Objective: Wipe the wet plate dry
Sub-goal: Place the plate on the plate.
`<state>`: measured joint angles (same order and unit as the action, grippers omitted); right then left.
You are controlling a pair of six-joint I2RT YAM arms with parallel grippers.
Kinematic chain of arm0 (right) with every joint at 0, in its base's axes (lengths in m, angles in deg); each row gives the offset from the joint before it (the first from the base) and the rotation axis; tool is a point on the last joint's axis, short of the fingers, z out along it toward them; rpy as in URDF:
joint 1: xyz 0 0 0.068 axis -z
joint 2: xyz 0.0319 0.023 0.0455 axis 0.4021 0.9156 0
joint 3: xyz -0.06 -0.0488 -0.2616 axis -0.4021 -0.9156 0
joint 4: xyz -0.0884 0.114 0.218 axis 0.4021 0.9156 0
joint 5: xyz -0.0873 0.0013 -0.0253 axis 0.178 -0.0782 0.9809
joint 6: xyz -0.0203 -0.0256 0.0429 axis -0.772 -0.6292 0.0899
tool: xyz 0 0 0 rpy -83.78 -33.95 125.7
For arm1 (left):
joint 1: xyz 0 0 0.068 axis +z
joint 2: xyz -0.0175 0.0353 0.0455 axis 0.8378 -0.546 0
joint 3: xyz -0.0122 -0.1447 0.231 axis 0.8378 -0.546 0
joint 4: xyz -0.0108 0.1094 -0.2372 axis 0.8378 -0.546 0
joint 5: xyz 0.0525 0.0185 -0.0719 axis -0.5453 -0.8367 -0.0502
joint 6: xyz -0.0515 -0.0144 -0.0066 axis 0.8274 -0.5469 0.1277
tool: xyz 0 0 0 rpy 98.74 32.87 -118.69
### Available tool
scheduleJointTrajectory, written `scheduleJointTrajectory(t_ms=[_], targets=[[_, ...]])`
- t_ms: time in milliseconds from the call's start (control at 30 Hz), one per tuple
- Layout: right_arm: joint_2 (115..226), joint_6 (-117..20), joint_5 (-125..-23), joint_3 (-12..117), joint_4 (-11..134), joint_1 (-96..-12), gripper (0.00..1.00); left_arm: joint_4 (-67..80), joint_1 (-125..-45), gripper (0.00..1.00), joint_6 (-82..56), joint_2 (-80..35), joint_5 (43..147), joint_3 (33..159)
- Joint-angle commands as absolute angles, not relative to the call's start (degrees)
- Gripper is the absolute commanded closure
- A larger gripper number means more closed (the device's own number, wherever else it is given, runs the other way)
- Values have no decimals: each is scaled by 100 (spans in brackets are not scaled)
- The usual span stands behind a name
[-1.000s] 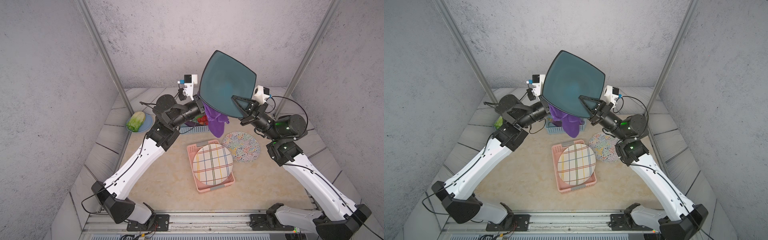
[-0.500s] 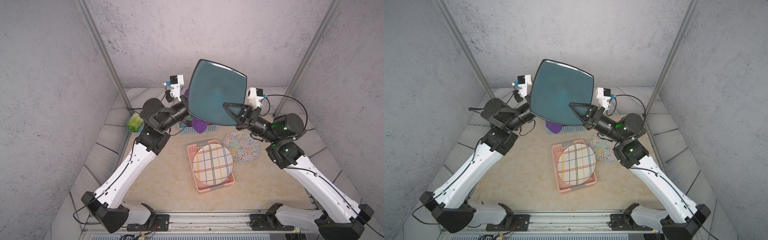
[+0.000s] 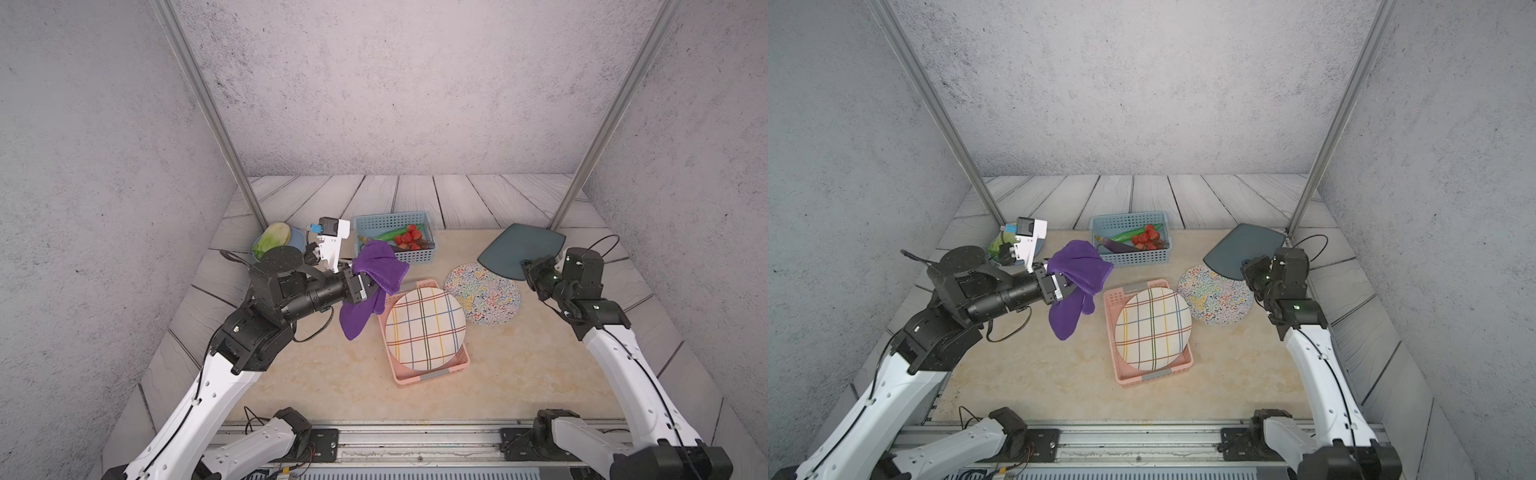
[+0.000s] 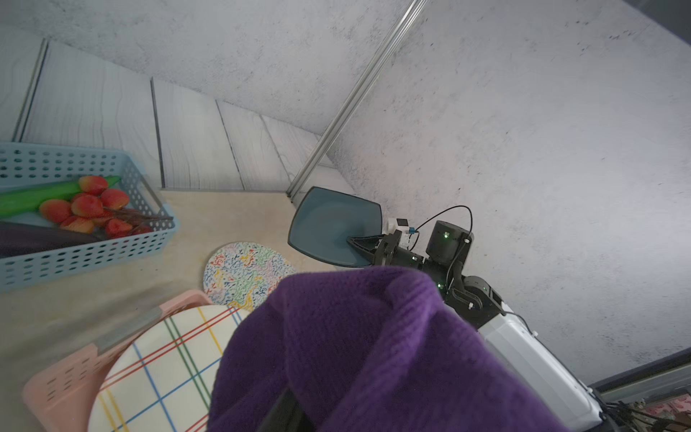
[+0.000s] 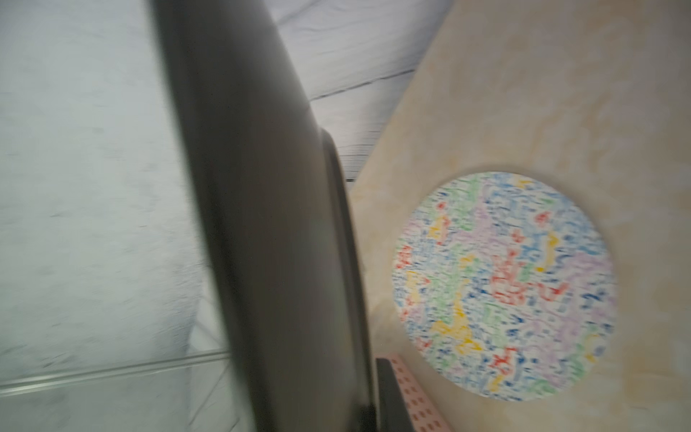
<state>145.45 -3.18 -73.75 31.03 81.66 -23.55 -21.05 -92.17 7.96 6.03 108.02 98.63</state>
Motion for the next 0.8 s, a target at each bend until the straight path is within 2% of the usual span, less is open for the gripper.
scheduleJointTrajectory(t_ms=[0, 200, 367, 533, 767], targets=[[14914, -912, -7732, 3040, 7294, -2293, 100, -2409, -9215, 100, 503, 610, 10766, 9697], [16486, -1027, -8719, 3106, 6424, -2300, 100, -2367, -9215, 100, 467, 418, 10999, 9815], [17318, -971, -8792, 3123, 5885, -2301, 100, -2337, -9206, 100, 413, 213, 11138, 10001], [17679, -979, -8870, 2960, 5797, -2301, 100, -2267, -9182, 100, 426, 121, 11237, 10037], [17651, -1454, -8496, 2164, 6480, -2291, 59, -2153, -9145, 100, 476, 29, 11289, 9986]])
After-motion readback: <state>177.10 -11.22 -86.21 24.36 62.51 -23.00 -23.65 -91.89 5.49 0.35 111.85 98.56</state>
